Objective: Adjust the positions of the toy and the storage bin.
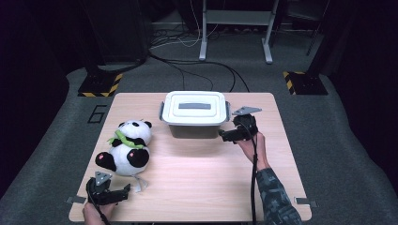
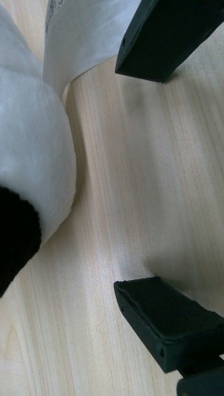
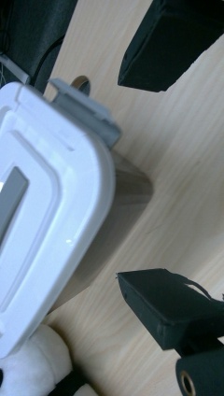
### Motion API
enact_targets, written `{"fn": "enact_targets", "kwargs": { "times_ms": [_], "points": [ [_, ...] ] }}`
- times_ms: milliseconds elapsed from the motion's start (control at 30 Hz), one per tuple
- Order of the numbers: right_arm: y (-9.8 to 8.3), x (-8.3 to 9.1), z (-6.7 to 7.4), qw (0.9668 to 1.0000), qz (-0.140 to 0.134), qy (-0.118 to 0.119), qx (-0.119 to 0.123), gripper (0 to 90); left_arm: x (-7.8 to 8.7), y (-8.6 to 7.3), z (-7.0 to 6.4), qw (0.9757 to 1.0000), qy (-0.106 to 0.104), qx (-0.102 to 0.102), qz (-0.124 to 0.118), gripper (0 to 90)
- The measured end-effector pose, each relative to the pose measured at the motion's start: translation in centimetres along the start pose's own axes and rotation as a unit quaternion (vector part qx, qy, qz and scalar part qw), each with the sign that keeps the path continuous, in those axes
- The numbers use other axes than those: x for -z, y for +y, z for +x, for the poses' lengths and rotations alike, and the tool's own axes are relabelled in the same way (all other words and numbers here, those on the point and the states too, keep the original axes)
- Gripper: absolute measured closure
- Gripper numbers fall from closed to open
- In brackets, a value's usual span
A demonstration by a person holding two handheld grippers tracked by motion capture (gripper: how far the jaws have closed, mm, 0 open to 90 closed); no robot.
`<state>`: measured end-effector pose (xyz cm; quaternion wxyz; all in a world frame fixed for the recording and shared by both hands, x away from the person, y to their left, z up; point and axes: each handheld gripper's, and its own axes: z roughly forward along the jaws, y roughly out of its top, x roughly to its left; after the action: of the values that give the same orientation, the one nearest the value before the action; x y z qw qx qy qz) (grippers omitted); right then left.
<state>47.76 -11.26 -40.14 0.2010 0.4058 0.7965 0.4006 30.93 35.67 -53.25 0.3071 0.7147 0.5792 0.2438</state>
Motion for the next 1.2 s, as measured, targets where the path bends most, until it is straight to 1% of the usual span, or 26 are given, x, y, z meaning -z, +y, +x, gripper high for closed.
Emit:
{"fn": "enact_targets", "kwargs": {
  "times_ms": [167,267,300,333,400,433,567,633,667,800,867,900,967,1000,1100,1133,1200],
  "points": [
    [2.2,-1.7,0.3,1.0000,0.003,0.001,0.006,6.1,0.0,0.0,0.0,1.0000,0.000,0.000,0.000,0.0],
    [3.3,-2.7,0.3,0.9998,0.011,0.003,0.015,6.9,0.0,0.0,0.0,1.0000,0.000,0.000,0.000,0.0],
    [3.7,-3.0,0.4,0.9998,0.016,0.003,0.014,7.1,0.0,0.0,0.0,1.0000,0.000,0.000,0.000,0.0],
    [4.0,-3.4,0.3,0.9996,0.016,0.003,0.023,7.1,0.0,0.0,0.0,1.0000,-0.001,-0.001,0.000,0.0],
    [4.2,-3.6,0.4,0.9996,0.020,0.002,0.020,7.1,0.0,0.0,0.0,1.0000,-0.001,-0.001,0.000,0.0],
    [4.7,-4.2,0.4,0.9995,0.024,0.001,0.023,7.4,0.0,0.0,0.0,1.0000,-0.001,-0.001,0.001,0.0],
    [5.5,-5.4,0.4,0.9990,0.033,0.001,0.030,7.8,0.0,0.0,0.0,1.0000,-0.001,-0.001,0.000,0.0],
    [5.9,-5.9,0.5,0.9990,0.039,0.001,0.022,7.8,0.0,0.0,0.0,1.0000,-0.001,-0.001,0.001,0.0],
    [6.0,-6.2,0.4,0.9989,0.041,0.001,0.025,7.8,0.0,0.0,0.0,1.0000,-0.001,0.000,0.001,0.0],
    [6.5,-7.1,0.3,0.9986,0.050,0.003,0.017,7.9,0.0,0.0,0.0,1.0000,-0.001,-0.001,0.000,0.0],
    [6.4,-7.6,0.2,0.9983,0.056,-0.002,0.019,7.0,0.0,0.0,0.0,1.0000,-0.001,-0.001,0.000,0.0],
    [6.3,-7.7,0.3,0.9982,0.058,-0.005,0.015,6.3,0.0,0.0,0.0,1.0000,-0.001,-0.001,-0.001,0.0],
    [6.3,-7.8,0.3,0.9982,0.058,-0.006,0.018,5.9,0.0,0.0,0.0,1.0000,-0.001,0.000,0.000,0.0],
    [6.3,-7.8,0.3,0.9980,0.057,-0.009,0.024,5.9,0.0,0.0,0.0,1.0000,0.000,-0.001,0.000,0.0],
    [6.2,-7.7,0.5,0.9980,0.058,-0.010,0.023,5.9,0.0,0.0,0.0,1.0000,-0.001,0.000,0.000,0.0],
    [6.2,-7.6,0.4,0.9977,0.060,-0.009,0.028,5.9,0.0,0.0,0.0,1.0000,-0.001,-0.001,0.001,0.0],
    [6.1,-7.6,0.4,0.9977,0.059,-0.010,0.031,5.9,0.0,0.0,0.0,1.0000,-0.001,0.000,0.001,0.0]
  ]
}}
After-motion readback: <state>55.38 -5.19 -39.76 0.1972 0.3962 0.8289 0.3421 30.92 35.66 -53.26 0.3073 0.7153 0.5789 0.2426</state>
